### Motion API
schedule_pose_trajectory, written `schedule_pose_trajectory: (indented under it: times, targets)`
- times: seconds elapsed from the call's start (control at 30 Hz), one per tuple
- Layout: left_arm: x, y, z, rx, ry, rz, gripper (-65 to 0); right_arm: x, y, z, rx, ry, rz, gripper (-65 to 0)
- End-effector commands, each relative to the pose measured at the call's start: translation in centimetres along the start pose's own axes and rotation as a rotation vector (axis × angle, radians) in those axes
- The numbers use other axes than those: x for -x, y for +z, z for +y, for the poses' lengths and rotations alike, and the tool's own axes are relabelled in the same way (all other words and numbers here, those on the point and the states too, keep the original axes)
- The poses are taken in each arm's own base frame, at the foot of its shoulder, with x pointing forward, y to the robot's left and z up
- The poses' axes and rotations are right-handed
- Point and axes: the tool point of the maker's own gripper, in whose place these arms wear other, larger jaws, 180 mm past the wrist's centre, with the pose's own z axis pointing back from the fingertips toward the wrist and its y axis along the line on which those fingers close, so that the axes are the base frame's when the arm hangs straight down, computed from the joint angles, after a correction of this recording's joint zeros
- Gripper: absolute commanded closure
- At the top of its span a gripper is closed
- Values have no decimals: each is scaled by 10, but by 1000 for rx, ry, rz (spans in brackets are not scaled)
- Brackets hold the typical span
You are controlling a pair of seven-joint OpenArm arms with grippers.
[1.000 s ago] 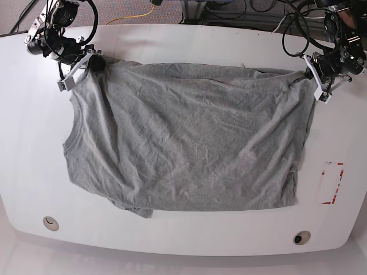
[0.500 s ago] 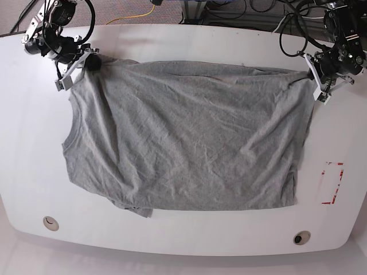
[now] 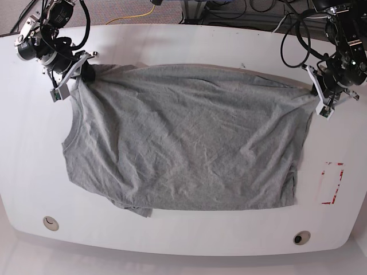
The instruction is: Layout the t-shirt on the table in an organized manner, then fold the t-shirt properly
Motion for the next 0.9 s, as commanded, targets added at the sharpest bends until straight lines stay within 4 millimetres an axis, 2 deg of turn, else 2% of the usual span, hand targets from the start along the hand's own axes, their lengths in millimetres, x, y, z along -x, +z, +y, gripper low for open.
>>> schedule_pose_trajectory:
  times: [0.0,0.1,0.3,0.6,0.87]
  targets:
    - [-25,8,17,-46,-10,-64,0,-18,4,-3,-5,21,-54,0]
    - [-37,10,22,-57,-8,-91,0,-30,4,-10,0,32,-74,0]
    - [-58,7,34,-61,17,-131,0,-41,-6,-18,-26,-2,-91,-2]
    - [-68,-7,42,-31,68,-137,0,-52,-18,-33,-52,-53,-98,-5]
    - [-84,-18,49,-1,115,-155,0,-82,-19,-33,-58,-36,-158,-5]
